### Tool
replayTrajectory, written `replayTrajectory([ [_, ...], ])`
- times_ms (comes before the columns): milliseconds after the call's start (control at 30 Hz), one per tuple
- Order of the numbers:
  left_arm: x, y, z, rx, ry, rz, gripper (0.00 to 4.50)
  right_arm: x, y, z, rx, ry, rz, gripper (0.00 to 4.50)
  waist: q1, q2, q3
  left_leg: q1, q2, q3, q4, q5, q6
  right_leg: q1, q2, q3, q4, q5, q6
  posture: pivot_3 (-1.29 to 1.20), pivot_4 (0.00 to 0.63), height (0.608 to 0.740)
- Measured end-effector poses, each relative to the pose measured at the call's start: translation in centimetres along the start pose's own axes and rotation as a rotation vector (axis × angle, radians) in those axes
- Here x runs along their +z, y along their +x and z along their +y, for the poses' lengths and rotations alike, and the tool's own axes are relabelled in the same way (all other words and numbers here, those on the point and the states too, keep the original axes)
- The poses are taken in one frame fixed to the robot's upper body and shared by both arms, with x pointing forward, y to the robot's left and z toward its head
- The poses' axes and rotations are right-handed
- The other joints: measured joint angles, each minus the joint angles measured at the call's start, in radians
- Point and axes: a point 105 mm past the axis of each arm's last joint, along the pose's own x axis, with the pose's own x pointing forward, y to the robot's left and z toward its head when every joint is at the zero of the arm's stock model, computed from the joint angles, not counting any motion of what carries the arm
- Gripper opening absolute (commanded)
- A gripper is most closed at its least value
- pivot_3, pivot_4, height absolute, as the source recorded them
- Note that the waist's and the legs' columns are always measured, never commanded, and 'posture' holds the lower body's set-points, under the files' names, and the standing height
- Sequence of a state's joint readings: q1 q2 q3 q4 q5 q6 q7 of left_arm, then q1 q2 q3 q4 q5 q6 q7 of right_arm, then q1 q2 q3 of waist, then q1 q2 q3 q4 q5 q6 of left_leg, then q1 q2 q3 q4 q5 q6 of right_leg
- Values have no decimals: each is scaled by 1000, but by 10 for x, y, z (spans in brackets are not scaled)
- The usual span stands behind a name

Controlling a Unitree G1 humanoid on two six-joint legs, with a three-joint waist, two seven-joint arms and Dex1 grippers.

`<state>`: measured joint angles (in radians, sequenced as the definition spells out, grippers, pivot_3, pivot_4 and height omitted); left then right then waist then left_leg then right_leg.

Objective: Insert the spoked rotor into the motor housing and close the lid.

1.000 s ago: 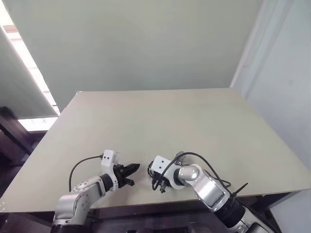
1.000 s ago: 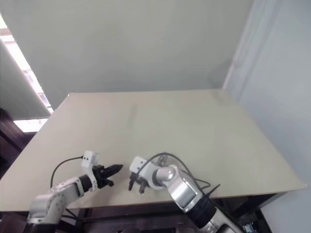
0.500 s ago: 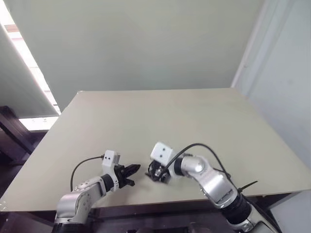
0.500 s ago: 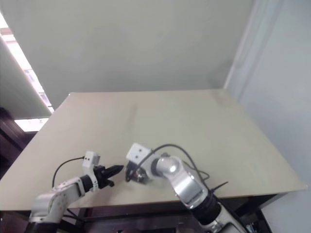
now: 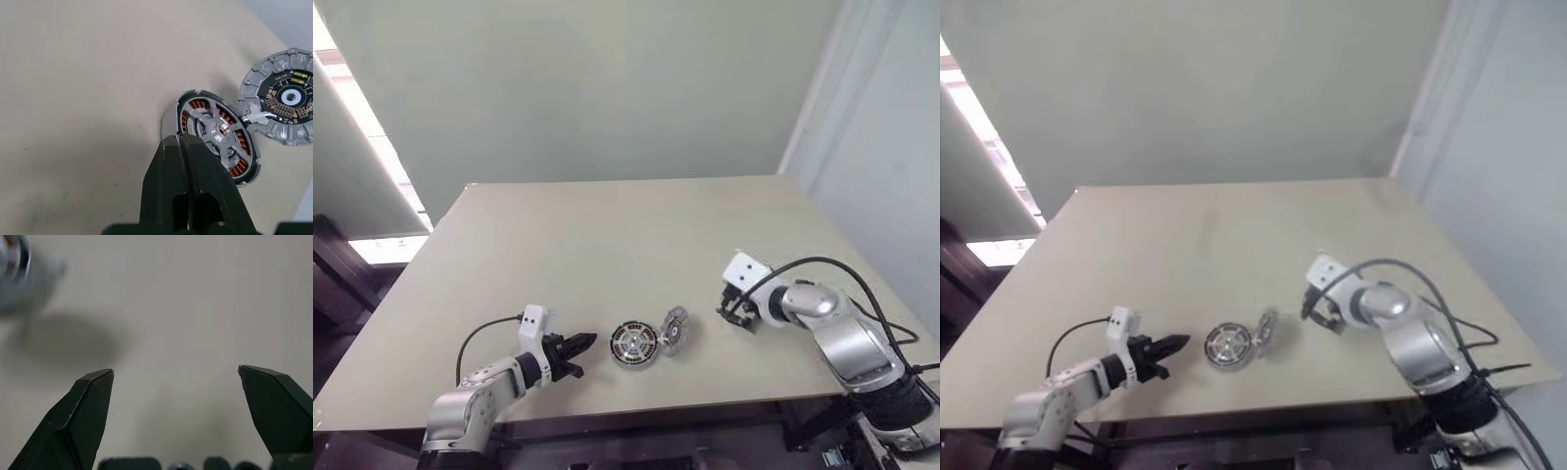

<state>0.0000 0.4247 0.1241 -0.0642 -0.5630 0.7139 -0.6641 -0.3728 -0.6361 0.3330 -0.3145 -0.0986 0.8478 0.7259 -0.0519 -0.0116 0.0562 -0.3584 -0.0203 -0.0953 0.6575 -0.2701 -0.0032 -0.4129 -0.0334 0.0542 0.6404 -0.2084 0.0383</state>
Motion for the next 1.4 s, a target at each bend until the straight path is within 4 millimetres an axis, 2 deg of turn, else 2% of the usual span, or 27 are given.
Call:
replayTrajectory([
  [100, 0, 0, 0, 1, 1, 1, 0, 0, 11, 23, 89, 38, -23, 4456, -1, 0, 0, 0, 0, 1, 2, 0, 0, 1, 0, 0, 1, 0, 0, 0, 0, 740],
  [233, -1, 1, -1, -1, 3, 5, 0, 27, 25, 51, 193, 109, -152, 4456, 0, 0, 0, 0, 0, 0, 4, 0, 0, 2, 0, 0, 1, 0, 0, 0, 0, 740],
  [600, -1, 1, -1, -1, 9, 11, 0, 60, 51, 74, 249, 197, -276, 4456, 3, 0, 0, 1, 0, -1, 3, 0, 0, 1, 1, 0, 1, 1, 1, 0, 0, 740],
  [833, -1, 0, -1, 2, 10, 12, 0, 63, 67, 96, 309, 216, -273, 4456, 3, 0, 0, 1, 0, -1, 3, 0, 0, 1, 0, 0, 1, 1, 1, 0, 0, 740],
  [1067, -3, -1, 0, 8, 9, 14, 0, 68, 72, 103, 317, 264, -304, 4456, 3, 0, 0, 1, 0, -1, 3, 0, 0, 1, 0, 0, 1, 1, 1, 0, 0, 740],
  [1200, -3, 0, -1, 7, 10, 18, 0, 72, 72, 99, 296, 370, -335, 4456, 3, 0, 0, 1, 0, -1, 3, 0, 0, 1, 0, 0, 1, 1, 1, 0, 0, 740],
  [1400, -5, 1, -2, 2, 11, 24, 0, 67, 74, 102, 282, 473, -327, 4456, 3, 1, 0, 1, 0, -1, 3, 0, 0, 1, 0, 0, 1, 1, 1, 0, 0, 740],
])
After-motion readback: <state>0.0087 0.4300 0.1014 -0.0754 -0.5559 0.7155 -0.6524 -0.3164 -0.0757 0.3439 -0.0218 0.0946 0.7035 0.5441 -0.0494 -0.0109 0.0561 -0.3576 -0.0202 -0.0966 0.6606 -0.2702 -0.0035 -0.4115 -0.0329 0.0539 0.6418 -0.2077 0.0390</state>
